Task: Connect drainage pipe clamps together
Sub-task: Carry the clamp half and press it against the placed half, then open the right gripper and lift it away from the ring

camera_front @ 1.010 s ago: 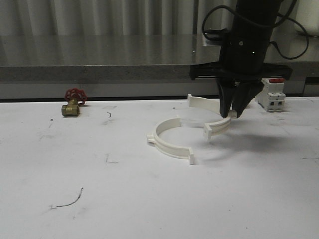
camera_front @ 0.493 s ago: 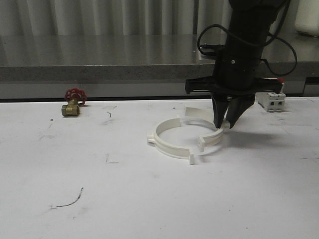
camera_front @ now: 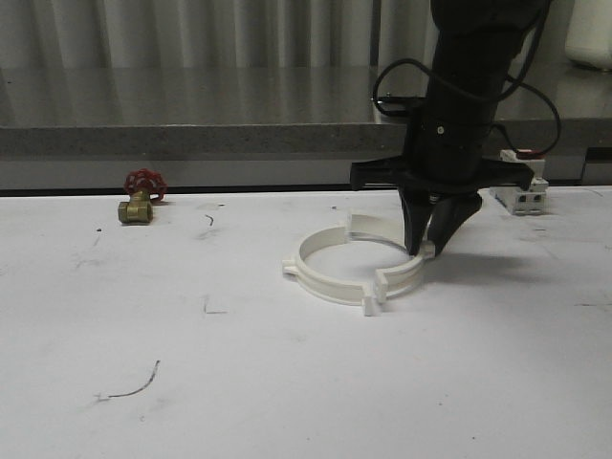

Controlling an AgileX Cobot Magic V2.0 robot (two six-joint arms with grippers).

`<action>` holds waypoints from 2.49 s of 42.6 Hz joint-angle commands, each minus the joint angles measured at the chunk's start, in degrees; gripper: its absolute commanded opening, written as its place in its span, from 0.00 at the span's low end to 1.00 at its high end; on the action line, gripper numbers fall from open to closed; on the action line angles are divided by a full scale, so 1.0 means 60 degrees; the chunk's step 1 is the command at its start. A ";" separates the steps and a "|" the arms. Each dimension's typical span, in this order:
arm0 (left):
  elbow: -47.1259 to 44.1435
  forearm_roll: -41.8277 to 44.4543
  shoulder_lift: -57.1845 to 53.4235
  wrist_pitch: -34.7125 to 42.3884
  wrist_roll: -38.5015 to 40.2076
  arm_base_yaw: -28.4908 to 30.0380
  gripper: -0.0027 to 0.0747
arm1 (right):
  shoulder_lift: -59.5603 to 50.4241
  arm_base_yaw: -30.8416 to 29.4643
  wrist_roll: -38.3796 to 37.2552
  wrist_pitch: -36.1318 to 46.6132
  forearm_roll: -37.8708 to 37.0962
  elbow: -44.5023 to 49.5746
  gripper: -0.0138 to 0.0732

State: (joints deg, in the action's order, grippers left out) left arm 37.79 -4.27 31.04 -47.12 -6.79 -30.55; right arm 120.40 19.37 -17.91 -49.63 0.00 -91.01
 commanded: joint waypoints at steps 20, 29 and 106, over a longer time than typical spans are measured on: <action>0.0239 -0.0145 0.0035 0.0581 0.0011 0.0018 0.47 | -0.0439 0.0096 0.0010 0.0298 0.0298 -0.0309 0.34; 0.0239 -0.0145 0.0035 0.0581 0.0011 0.0018 0.47 | -0.0439 0.0096 0.0010 0.0297 0.0304 -0.0309 0.34; 0.0239 -0.0145 0.0035 0.0581 0.0011 0.0018 0.47 | -1.3736 -0.0486 0.3598 0.1681 0.0271 0.7806 0.66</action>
State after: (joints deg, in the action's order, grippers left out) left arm 37.79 -4.27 31.04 -47.12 -6.79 -30.55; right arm 44.32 16.73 3.20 -44.34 2.09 -47.89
